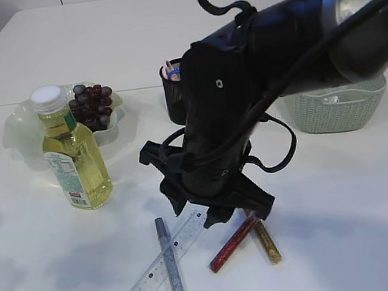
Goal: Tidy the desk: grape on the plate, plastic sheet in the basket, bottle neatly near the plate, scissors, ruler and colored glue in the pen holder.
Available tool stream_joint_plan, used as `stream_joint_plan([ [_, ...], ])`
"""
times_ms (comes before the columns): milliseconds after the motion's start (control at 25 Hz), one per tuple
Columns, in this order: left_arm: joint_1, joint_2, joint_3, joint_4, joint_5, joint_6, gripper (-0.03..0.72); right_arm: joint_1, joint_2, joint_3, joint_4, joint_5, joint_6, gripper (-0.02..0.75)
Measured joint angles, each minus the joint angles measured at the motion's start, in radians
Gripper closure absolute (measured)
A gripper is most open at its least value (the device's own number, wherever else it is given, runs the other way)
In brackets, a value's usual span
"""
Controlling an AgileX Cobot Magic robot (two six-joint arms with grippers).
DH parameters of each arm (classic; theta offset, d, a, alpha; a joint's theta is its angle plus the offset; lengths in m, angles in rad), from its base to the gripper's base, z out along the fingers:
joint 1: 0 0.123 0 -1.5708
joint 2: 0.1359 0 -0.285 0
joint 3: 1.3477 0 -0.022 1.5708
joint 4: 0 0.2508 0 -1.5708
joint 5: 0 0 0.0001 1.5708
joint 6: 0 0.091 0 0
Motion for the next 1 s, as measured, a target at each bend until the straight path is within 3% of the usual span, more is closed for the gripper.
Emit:
stream_joint_plan([
  [280,0.0,0.0,0.0,0.0,0.0,0.0,0.273,0.0,0.091,-0.137,-0.014,-0.004,0.016,0.307],
  [480,0.0,0.0,0.0,0.0,0.0,0.0,0.273,0.0,0.156,-0.236,-0.056,0.118,0.018,0.298],
  [1000,0.0,0.0,0.0,0.0,0.0,0.0,0.273,0.0,0.224,-0.252,-0.062,0.168,0.054,0.298],
])
